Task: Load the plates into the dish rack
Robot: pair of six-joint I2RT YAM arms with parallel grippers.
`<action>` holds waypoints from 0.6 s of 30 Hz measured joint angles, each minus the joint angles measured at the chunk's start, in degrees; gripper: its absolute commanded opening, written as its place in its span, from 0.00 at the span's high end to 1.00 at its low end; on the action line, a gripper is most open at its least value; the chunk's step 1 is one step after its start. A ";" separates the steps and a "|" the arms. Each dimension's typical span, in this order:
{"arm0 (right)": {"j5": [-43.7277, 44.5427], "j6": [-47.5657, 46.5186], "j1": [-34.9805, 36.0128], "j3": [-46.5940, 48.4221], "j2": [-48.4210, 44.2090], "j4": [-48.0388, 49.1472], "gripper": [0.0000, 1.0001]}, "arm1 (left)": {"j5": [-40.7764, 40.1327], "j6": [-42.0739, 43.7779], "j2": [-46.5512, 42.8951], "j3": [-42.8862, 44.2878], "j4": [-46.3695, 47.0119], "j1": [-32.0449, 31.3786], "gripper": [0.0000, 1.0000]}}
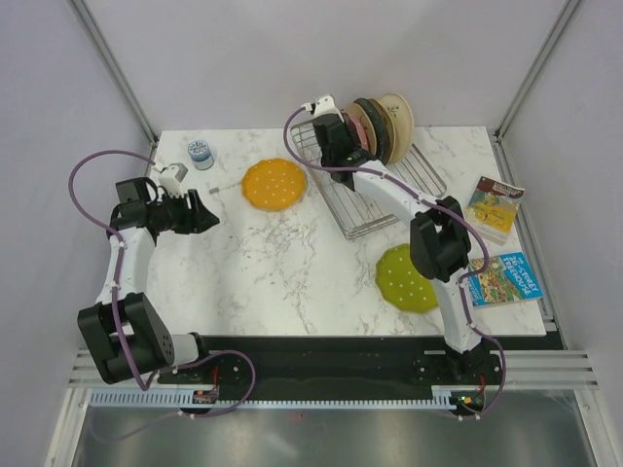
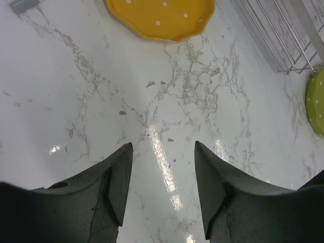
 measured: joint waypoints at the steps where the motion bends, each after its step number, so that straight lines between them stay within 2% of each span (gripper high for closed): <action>1: -0.26 0.15 0.00 -0.52 0.15 -0.33 1.00 | -0.11 -0.22 0.26 0.00 0.09 -0.07 0.41; 4: -0.63 0.46 0.13 -1.40 1.22 -0.74 1.00 | -0.22 -0.85 0.68 0.00 0.26 -0.26 0.41; 7: -0.42 0.39 0.22 -1.40 1.36 -0.35 0.88 | -0.24 -1.40 0.70 0.00 0.44 -0.48 0.41; 8: -0.39 0.37 0.22 -1.40 1.38 -0.35 0.72 | -0.24 -1.53 0.70 0.00 0.52 -0.48 0.41; 10: -0.26 0.33 0.24 -1.40 1.42 -0.26 0.52 | -0.24 -1.73 0.68 0.00 0.76 -0.50 0.41; 11: -0.37 0.26 0.24 -1.40 1.42 -0.24 0.37 | -0.24 -1.84 0.66 0.00 0.85 -0.52 0.41; 12: 0.26 0.07 0.26 -1.40 1.42 -0.11 0.31 | -0.26 -1.90 0.63 0.00 0.92 -0.55 0.41; 14: 1.33 -0.46 0.20 -1.40 1.38 0.39 0.24 | -0.26 -2.08 0.46 0.00 1.05 -0.61 0.41; 18: 2.60 -1.79 0.20 -1.90 0.39 1.01 0.16 | -0.42 -2.40 -0.31 0.00 1.27 -0.98 0.40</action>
